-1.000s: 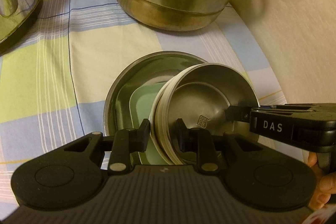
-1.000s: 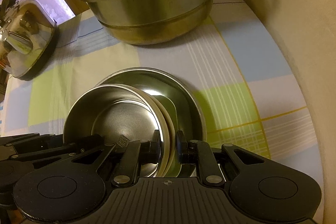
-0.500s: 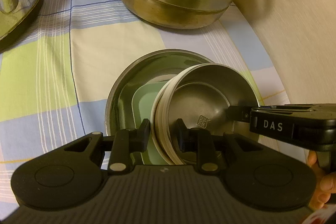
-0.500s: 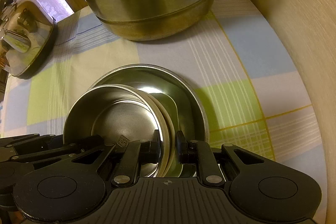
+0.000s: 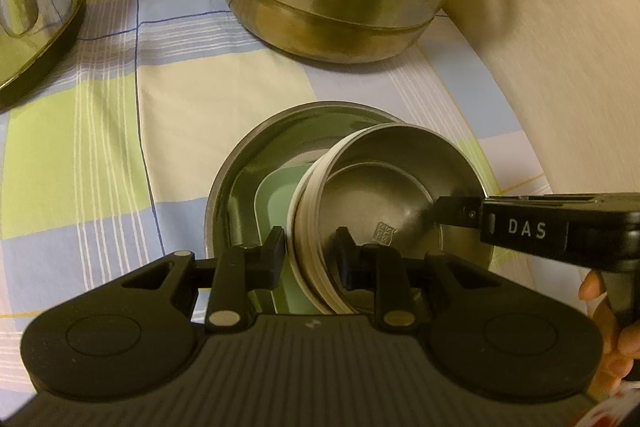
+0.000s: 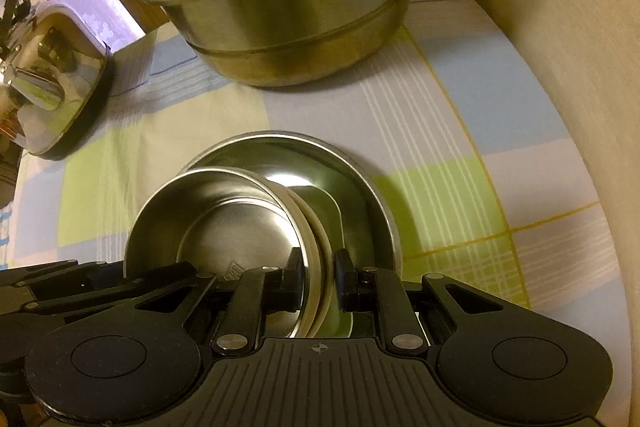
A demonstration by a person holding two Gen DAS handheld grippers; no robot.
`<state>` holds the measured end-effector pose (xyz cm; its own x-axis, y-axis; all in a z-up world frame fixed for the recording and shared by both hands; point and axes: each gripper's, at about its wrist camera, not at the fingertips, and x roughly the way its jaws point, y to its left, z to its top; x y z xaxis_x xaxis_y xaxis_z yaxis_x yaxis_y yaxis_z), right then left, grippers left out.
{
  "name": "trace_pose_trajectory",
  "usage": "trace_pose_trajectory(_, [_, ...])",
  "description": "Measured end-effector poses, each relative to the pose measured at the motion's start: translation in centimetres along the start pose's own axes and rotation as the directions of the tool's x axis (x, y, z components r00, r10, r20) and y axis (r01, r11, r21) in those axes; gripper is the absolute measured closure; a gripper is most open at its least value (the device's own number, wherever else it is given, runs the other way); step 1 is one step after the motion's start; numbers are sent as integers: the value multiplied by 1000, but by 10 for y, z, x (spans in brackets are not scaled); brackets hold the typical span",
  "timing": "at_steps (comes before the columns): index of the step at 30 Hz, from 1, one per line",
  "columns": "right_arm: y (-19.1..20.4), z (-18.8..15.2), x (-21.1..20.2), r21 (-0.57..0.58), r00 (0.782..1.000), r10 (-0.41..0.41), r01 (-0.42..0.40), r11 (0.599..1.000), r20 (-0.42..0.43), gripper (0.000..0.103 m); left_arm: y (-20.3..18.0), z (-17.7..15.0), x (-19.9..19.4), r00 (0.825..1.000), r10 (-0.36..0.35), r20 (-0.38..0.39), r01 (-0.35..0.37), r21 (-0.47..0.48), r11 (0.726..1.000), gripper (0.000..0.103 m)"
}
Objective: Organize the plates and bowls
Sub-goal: 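Lower the bowl stack onto the green plate and open the left tool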
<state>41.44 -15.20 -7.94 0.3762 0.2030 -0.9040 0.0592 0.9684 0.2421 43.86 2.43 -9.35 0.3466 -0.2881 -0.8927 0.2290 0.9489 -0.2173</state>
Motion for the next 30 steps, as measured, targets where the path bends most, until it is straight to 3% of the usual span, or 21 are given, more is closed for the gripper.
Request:
trace_pose_trajectory(7, [1,-2,-6,-3,1000,1,-1,1000,15,88,1,1,-6,1000,-1,16,1,-5,1000,79])
trace_pose_trajectory(19, [0,-9,-21,-2,998,36,-36,999,45,83,1,-2,-23,998,13,57,-12,-9,1000,64])
trace_pose_trajectory(24, [-2,-16,-34,-4,994,64,-64,998,86,56,-3,-5,-36,996,20,93,-21,1,1000,55])
trace_pose_trajectory(30, [-12,-28,-52,3,984,109,-110,994,143,45,-9,-14,-57,989,36,144,-38,15,999,43])
